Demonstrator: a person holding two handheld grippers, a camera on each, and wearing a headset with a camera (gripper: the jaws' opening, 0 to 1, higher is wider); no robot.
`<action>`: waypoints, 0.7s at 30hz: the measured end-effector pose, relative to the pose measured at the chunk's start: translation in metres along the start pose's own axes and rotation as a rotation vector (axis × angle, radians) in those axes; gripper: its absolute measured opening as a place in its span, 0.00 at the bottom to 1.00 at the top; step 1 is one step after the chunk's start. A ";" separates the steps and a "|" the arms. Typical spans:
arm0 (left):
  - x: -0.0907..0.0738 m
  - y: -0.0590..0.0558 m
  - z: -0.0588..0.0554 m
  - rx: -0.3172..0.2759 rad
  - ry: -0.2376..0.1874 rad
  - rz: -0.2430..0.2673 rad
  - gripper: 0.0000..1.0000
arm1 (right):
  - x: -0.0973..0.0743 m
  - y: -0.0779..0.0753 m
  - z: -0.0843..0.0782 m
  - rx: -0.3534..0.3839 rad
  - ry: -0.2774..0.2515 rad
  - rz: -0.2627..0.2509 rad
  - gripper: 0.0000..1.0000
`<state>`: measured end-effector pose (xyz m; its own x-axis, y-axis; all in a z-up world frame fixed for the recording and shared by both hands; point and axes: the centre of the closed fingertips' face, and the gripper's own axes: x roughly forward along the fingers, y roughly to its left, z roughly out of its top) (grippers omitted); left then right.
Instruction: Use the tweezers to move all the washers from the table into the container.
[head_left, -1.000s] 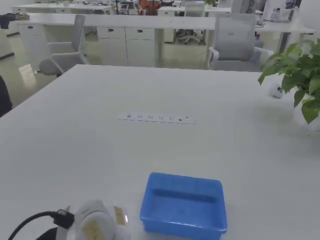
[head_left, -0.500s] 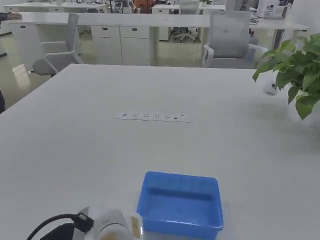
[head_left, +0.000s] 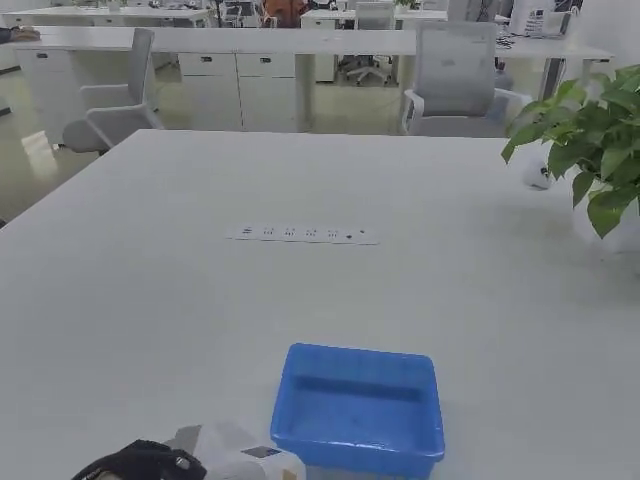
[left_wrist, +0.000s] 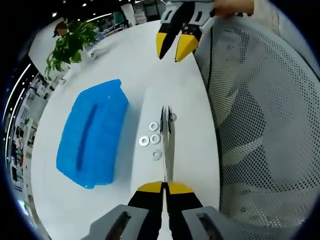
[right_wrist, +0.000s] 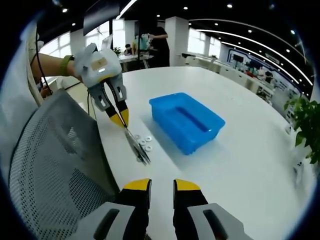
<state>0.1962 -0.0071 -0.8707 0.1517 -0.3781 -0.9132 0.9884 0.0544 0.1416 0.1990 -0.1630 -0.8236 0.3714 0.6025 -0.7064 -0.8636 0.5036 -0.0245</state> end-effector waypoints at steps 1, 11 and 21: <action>-0.002 0.000 0.002 0.007 -0.014 -0.001 0.00 | 0.000 0.000 0.000 0.000 0.000 0.002 0.14; -0.037 0.001 0.027 -0.017 -0.120 0.037 0.00 | 0.003 0.007 0.002 -0.019 0.001 0.030 0.13; -0.061 -0.002 0.076 0.034 -0.231 0.064 0.00 | 0.011 0.022 0.011 -0.078 -0.011 0.074 0.14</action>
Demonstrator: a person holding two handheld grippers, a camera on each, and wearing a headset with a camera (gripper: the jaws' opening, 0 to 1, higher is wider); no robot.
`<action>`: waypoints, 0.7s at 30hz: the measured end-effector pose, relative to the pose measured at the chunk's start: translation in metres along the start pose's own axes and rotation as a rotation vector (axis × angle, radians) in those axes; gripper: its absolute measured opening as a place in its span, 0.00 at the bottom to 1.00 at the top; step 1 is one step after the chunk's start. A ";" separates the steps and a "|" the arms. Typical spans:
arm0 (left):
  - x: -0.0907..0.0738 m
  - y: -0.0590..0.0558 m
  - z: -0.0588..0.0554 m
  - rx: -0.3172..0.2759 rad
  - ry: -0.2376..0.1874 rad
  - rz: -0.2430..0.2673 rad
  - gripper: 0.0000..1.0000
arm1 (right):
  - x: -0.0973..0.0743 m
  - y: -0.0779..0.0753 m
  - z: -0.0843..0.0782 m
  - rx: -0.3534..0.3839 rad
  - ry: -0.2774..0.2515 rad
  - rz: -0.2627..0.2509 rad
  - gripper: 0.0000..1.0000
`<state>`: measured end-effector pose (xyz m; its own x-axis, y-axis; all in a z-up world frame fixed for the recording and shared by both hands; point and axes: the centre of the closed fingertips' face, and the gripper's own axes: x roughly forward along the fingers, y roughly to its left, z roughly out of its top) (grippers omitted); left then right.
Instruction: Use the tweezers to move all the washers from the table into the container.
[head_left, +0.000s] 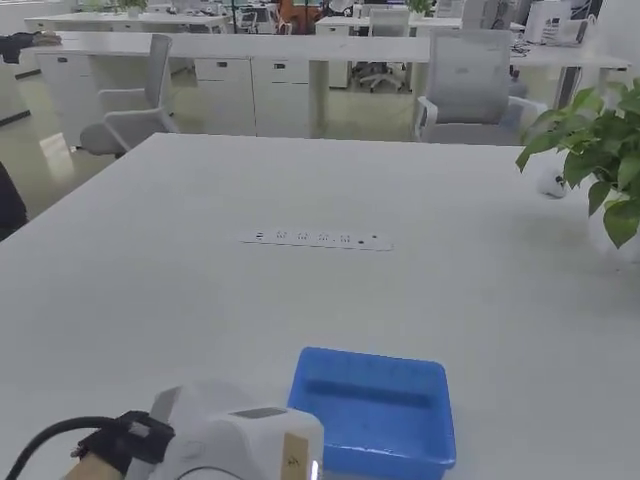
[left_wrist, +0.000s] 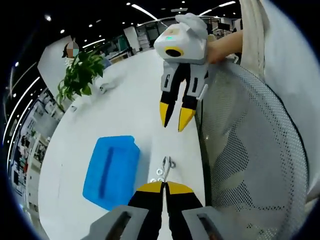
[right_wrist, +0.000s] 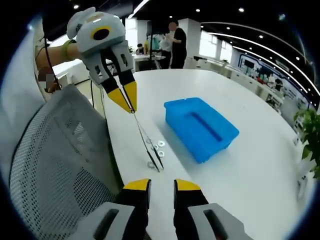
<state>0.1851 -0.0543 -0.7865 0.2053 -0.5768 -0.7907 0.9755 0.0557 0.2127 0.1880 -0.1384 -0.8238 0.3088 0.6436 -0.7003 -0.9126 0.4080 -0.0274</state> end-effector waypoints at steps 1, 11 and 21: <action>0.000 0.000 0.004 0.008 -0.006 0.003 0.00 | 0.002 0.002 0.002 -0.008 -0.001 0.006 0.15; 0.005 -0.011 0.030 0.119 -0.021 -0.001 0.00 | 0.031 0.009 0.021 -0.099 -0.010 0.053 0.17; 0.006 -0.013 0.036 0.133 -0.045 -0.023 0.00 | 0.054 0.020 0.014 -0.202 0.030 0.119 0.12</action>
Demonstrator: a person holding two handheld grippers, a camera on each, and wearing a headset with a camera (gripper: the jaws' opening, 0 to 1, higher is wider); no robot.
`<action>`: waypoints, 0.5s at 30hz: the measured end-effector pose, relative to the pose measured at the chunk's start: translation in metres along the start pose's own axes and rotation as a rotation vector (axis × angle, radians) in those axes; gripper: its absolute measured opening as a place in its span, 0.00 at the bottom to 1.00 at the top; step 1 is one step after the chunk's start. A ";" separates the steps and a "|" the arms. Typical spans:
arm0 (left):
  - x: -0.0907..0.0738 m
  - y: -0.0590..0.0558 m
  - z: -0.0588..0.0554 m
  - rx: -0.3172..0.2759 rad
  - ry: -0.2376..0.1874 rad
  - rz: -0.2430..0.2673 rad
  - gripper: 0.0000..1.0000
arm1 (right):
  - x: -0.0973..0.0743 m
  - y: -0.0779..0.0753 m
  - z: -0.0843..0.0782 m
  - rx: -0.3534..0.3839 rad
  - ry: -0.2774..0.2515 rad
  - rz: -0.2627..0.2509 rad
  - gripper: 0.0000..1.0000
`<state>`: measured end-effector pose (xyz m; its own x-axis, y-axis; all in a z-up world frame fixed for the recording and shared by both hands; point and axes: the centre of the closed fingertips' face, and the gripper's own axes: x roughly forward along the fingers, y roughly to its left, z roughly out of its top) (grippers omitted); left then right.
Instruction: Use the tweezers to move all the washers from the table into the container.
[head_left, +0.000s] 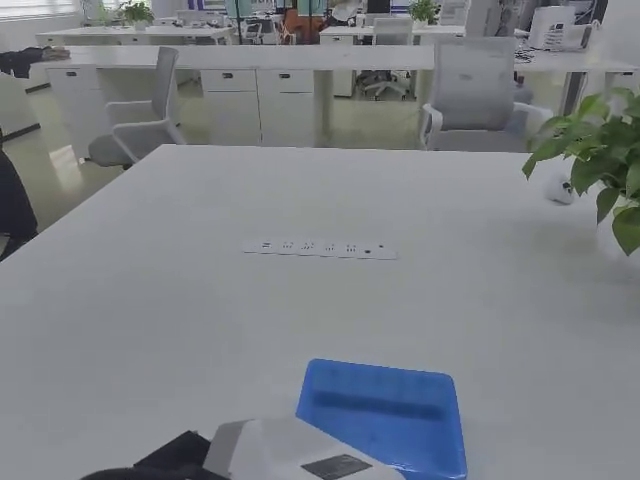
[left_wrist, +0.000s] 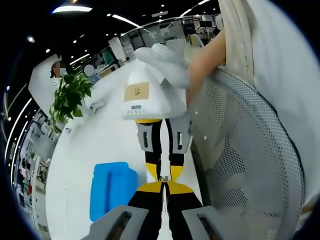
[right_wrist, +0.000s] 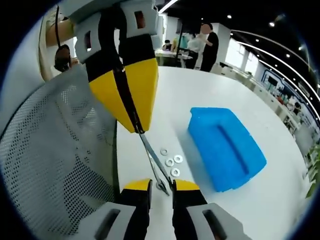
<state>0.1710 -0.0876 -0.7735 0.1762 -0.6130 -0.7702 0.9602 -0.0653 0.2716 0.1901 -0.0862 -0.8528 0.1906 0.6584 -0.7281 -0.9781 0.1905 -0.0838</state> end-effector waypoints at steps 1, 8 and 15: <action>0.000 0.001 0.000 -0.009 -0.005 -0.004 0.00 | 0.002 -0.003 -0.001 -0.008 0.004 -0.013 0.11; -0.007 0.010 0.005 -0.012 -0.026 -0.004 0.00 | -0.002 -0.009 0.008 -0.010 -0.042 -0.032 0.06; -0.016 0.006 0.008 -0.041 -0.031 -0.056 0.00 | -0.004 0.002 0.017 0.035 -0.100 0.008 0.06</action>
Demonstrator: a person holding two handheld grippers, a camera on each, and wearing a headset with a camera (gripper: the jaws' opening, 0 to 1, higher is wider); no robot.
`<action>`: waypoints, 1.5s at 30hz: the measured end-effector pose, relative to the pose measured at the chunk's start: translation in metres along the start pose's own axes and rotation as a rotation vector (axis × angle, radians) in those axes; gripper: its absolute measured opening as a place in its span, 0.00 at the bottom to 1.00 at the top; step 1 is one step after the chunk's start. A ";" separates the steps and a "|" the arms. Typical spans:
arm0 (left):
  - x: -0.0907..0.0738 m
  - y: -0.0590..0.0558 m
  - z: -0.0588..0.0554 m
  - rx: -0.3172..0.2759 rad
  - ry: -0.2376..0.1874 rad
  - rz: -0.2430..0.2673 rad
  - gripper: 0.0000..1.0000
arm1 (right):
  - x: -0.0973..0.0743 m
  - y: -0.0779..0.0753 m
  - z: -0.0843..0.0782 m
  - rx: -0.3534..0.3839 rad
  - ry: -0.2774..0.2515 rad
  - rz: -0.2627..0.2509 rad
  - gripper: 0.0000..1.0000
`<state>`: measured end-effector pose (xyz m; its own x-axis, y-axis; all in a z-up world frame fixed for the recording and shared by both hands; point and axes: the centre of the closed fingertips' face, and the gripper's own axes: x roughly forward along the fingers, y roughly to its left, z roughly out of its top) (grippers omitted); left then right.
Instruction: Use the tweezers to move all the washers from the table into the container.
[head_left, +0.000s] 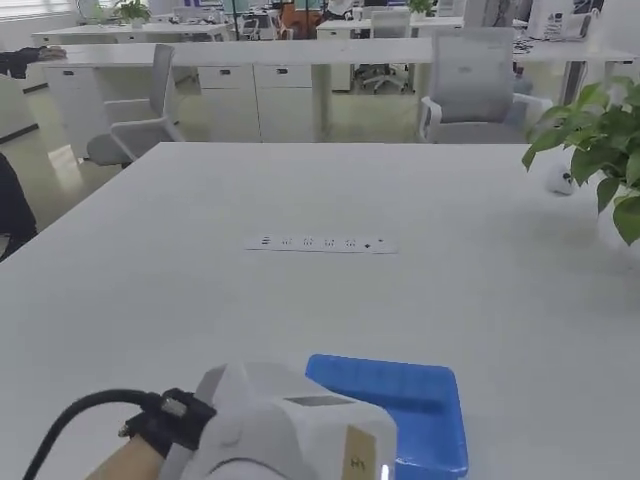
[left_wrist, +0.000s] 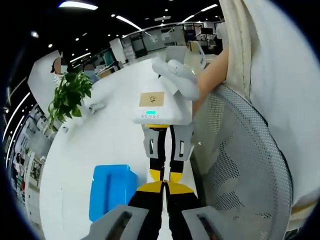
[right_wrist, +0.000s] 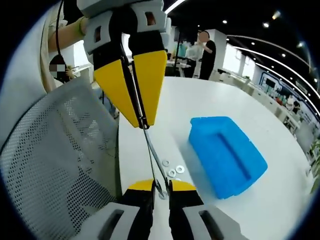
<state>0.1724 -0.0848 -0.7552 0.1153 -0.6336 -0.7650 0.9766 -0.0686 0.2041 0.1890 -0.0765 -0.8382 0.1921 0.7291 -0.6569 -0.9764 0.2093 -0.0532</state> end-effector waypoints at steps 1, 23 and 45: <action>0.000 -0.001 -0.002 -0.003 0.011 -0.009 0.00 | 0.001 0.001 -0.001 0.005 0.001 0.005 0.07; 0.011 0.003 -0.004 -0.060 0.038 -0.052 0.00 | 0.011 0.004 -0.009 0.122 -0.011 0.079 0.08; 0.013 0.008 0.012 -0.127 -0.039 -0.128 0.05 | 0.008 0.002 0.009 0.100 -0.084 0.064 0.04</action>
<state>0.1794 -0.1028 -0.7563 -0.0158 -0.6553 -0.7552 0.9982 -0.0542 0.0261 0.1896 -0.0651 -0.8368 0.1410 0.7942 -0.5911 -0.9731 0.2211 0.0650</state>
